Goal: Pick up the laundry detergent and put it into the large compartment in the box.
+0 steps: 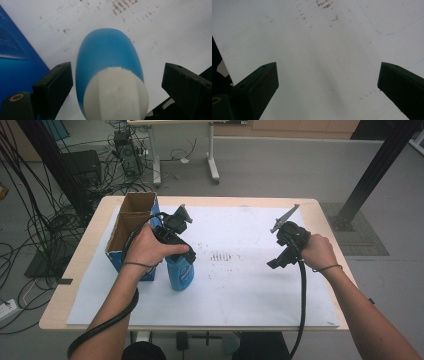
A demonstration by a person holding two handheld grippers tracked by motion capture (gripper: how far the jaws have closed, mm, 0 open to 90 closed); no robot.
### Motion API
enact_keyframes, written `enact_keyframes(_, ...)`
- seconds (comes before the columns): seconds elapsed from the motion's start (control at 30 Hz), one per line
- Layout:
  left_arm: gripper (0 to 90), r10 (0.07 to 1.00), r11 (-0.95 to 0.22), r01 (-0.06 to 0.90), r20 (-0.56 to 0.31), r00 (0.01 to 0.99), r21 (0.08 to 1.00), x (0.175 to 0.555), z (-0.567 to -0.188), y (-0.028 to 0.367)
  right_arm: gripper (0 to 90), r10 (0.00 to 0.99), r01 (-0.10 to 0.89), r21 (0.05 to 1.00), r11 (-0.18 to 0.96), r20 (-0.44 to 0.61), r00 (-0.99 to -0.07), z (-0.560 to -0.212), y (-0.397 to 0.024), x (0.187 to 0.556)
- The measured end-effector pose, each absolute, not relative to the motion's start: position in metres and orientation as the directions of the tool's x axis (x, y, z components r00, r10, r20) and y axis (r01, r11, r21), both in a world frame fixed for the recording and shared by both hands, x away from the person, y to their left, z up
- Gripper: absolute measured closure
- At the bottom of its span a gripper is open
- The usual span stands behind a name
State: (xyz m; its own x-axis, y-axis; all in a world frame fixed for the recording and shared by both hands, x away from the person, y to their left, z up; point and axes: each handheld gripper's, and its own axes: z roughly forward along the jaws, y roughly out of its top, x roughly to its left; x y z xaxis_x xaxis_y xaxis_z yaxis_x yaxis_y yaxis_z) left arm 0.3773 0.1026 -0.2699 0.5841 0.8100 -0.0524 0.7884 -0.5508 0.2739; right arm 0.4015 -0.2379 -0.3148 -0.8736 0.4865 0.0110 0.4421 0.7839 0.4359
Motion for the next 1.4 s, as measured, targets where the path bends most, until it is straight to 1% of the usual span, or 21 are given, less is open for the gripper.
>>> enact_keyframes(1.4, 10.3, 0.817, -0.545, 0.794, -0.044, 0.575, 0.269, 0.3777, -0.2701, 0.1058, 3.2, 0.496, 0.452, 0.444, 0.774, 0.021, -0.868, -0.3148, -0.239, 0.4014)
